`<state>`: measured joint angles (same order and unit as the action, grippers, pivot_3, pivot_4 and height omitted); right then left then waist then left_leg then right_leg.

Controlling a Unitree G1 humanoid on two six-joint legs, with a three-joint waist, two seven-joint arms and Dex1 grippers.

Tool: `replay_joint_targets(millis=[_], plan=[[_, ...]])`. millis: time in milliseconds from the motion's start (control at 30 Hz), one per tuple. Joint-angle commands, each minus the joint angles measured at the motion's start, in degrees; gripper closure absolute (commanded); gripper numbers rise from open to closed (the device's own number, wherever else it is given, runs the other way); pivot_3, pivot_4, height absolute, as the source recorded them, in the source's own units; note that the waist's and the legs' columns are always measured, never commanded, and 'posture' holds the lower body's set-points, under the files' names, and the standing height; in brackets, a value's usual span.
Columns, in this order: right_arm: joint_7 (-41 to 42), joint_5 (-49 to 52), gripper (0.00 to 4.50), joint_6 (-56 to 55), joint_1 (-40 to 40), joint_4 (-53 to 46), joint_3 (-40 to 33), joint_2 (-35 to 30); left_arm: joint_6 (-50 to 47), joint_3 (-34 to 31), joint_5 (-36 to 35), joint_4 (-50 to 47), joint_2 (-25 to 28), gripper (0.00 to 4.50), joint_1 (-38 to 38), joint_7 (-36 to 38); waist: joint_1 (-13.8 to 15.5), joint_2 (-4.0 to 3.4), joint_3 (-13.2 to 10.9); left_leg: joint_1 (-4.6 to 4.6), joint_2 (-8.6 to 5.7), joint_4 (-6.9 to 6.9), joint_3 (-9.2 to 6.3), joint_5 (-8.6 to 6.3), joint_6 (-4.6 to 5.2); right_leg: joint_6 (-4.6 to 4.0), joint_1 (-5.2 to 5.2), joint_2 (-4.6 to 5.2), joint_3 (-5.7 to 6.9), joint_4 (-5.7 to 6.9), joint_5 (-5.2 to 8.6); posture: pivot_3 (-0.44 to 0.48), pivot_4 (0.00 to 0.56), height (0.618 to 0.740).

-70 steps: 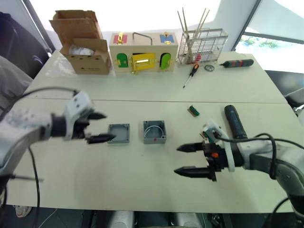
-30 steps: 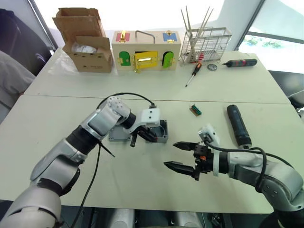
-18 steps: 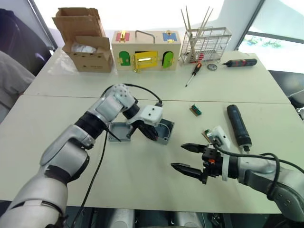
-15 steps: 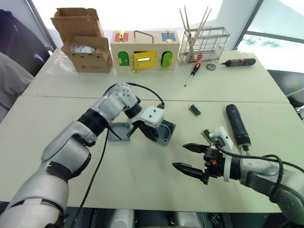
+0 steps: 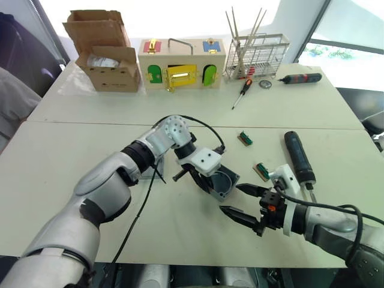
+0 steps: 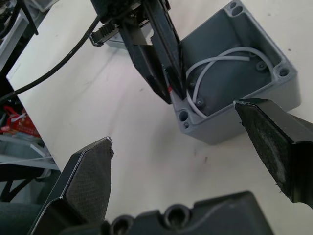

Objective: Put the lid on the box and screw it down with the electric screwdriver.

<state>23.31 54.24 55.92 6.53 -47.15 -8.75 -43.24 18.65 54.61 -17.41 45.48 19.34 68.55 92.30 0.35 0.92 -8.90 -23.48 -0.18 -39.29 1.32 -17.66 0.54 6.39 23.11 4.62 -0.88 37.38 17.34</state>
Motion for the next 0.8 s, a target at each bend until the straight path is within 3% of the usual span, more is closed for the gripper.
replay_joint_targets(millis=[33, 67, 167, 333, 500, 600, 700, 800], plan=[[-0.03, 1.11, 0.00, -0.47, 0.01, -1.73, -1.26, -0.55, -0.37, 0.49, -2.43, -1.20, 0.41, 4.46, 2.03, 0.20, 0.07, 0.00, 0.00, 0.00, 0.00, 0.00, 0.00, 0.00, 0.00, 0.00, 0.00, 0.00, 0.00, 0.00, 0.00, 0.000, 0.150, 0.740], [-0.01, 1.18, 0.00, -0.50, 0.02, -1.68, -1.31, -0.70, -0.40, 0.69, -2.77, -1.14, 0.55, 4.46, 2.10, 0.20, 0.14, 0.00, 0.00, 0.00, -0.01, 0.00, 0.00, 0.00, 0.00, 0.00, 0.00, 0.00, 0.00, 0.00, 0.00, 0.000, 0.150, 0.740], [0.21, 1.56, 0.00, -0.54, 0.01, -1.40, -1.73, -1.21, -1.59, 1.37, -4.16, -1.60, 1.25, 3.28, 2.28, 0.20, 0.35, 0.00, 0.00, 0.00, -0.02, -0.01, 0.00, 0.00, 0.00, 0.00, -0.01, 0.02, 0.00, -0.01, 0.00, 0.000, 0.150, 0.740], [2.08, 2.77, 0.00, -0.14, -0.48, -0.36, -3.92, -3.78, -5.19, -0.87, -5.97, -3.94, 3.30, 0.87, 2.23, 0.20, 0.29, 0.00, 0.00, 0.00, -0.03, -0.02, 0.00, 0.00, 0.00, 0.00, -0.03, 0.02, 0.00, -0.02, 0.00, 0.000, 0.150, 0.740], [3.80, 5.43, 0.00, 0.40, -1.15, 0.40, -6.65, -6.33, -9.86, -4.96, -6.50, -8.43, 7.74, 0.87, 3.17, 0.20, 0.19, 0.00, 0.00, 0.00, 0.00, -0.01, -0.01, 0.00, 0.00, 0.00, -0.03, -0.01, 0.00, -0.01, 0.00, 0.000, 0.150, 0.740], [6.85, 10.87, 0.00, 1.76, -2.54, 1.94, -12.72, -10.61, -25.27, -17.11, -10.35, -18.06, 16.26, 0.87, 1.73, -4.21, -0.18, -0.02, -0.10, -0.02, 0.00, -0.02, 0.00, 0.00, 0.00, 0.00, 0.01, 0.00, -0.02, 0.00, 0.00, 0.000, 0.150, 0.740], [9.15, 13.09, 0.00, 1.42, -4.67, 4.97, -16.13, -13.35, -36.50, -27.23, -10.85, -25.55, 20.56, 0.87, -2.93, -16.70, -1.02, -0.05, -0.08, 0.01, 0.03, 0.03, -0.04, 0.00, 0.01, 0.01, -0.01, 0.00, 0.00, 0.00, 0.00, 0.000, 0.150, 0.740], [13.09, 12.36, 0.00, 0.59, -8.50, 9.59, -15.51, -15.50, -56.56, -35.90, -9.29, -33.39, 22.93, 0.87, -7.75, -34.52, -0.93, -0.05, -0.08, 0.15, 0.04, 0.03, -0.13, -0.01, 0.02, 0.04, -0.20, 0.02, 0.04, 0.00, 0.01, 0.000, 0.150, 0.740]])
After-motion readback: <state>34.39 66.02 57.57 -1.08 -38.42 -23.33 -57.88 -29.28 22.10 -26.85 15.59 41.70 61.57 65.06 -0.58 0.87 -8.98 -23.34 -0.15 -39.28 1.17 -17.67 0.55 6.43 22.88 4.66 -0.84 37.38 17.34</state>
